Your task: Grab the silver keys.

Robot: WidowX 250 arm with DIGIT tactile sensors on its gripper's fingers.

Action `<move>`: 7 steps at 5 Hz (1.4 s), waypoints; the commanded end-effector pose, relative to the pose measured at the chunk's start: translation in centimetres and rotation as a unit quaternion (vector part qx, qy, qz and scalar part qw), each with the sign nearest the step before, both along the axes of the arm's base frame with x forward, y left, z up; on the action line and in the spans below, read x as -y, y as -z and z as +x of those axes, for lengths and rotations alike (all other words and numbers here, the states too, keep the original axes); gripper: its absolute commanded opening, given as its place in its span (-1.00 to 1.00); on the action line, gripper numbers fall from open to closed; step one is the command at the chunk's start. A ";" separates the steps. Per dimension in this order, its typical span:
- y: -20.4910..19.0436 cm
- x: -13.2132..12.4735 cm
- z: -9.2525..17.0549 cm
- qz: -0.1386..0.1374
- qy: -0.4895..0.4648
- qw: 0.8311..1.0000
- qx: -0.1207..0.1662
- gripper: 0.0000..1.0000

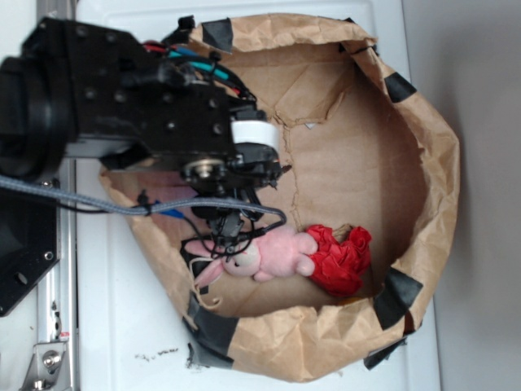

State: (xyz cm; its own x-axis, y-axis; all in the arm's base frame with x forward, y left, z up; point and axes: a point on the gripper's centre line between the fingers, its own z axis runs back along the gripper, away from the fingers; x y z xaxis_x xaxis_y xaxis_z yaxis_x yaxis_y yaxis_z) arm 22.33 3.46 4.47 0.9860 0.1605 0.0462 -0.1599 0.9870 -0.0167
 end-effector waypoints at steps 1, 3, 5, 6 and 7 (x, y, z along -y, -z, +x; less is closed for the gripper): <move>-4.8 -1.9 1.5 0.003 -0.042 0.999 -0.016 -1.00; -14.6 -5.1 -0.6 -0.026 -0.104 0.994 -0.005 -1.00; -15.5 -4.3 -1.8 -0.014 -0.088 0.996 0.029 -1.00; -13.5 -2.8 -1.0 0.010 -0.082 0.997 0.001 -1.00; -11.7 -1.6 -0.5 0.038 -0.079 0.996 -0.014 -1.00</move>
State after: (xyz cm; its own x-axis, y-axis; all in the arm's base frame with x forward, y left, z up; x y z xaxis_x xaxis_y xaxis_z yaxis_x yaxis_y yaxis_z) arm 22.19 4.68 15.38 0.9496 0.3135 0.0059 -0.3132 0.9475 0.0643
